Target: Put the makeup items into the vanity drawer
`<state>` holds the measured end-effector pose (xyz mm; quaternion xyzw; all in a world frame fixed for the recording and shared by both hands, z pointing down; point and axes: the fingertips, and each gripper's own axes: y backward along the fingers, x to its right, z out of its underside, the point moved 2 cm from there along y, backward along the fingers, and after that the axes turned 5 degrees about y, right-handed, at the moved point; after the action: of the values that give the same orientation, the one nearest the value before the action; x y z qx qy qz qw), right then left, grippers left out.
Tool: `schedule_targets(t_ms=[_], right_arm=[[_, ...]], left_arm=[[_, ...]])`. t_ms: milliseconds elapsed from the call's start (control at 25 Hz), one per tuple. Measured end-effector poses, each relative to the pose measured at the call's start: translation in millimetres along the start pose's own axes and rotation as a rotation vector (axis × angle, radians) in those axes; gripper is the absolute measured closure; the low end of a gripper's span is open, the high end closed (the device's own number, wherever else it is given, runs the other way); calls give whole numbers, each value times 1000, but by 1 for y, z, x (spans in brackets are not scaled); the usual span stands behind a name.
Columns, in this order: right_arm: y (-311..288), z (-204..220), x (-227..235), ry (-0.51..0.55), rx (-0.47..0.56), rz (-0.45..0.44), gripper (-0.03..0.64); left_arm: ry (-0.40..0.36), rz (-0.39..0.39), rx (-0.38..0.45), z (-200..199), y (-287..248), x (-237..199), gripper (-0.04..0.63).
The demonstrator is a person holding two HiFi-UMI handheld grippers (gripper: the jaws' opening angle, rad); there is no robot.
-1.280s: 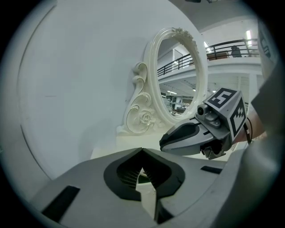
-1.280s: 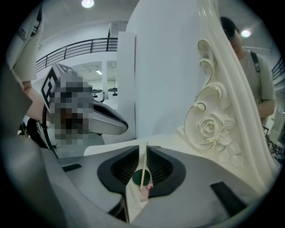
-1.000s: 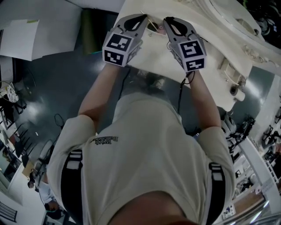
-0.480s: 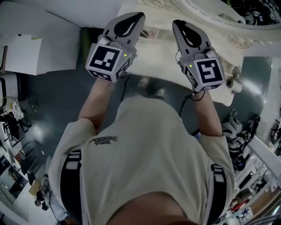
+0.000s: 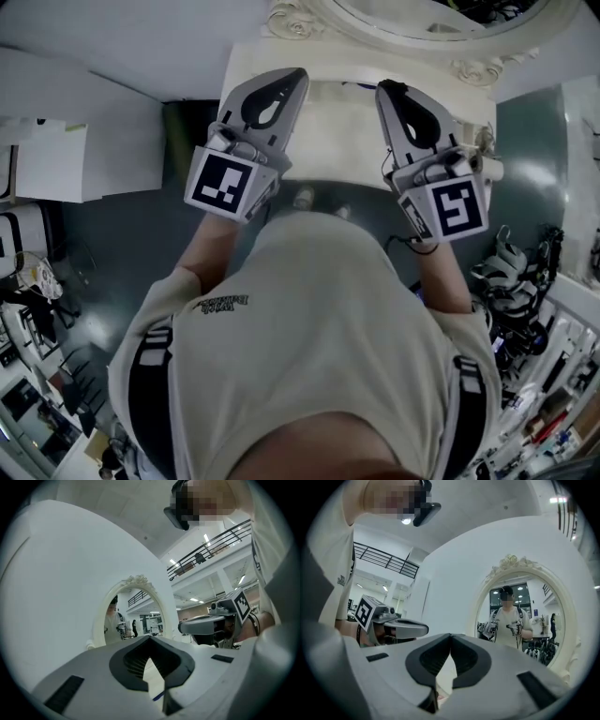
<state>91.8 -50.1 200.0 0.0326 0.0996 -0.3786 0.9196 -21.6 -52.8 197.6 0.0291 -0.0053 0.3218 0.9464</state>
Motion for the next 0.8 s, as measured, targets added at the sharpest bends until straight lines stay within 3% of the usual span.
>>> schedule_targets(t_ms=[160, 440, 800], right_arm=[[27, 10, -7, -42, -13, 21, 611], [61, 23, -11, -84, -31, 57, 612], [76, 13, -9, -71, -7, 65, 614]], left_arm=[[9, 50, 36, -4, 5, 25, 581], [15, 113, 16, 7, -2, 55, 581], [27, 107, -34, 19, 2, 66, 581]])
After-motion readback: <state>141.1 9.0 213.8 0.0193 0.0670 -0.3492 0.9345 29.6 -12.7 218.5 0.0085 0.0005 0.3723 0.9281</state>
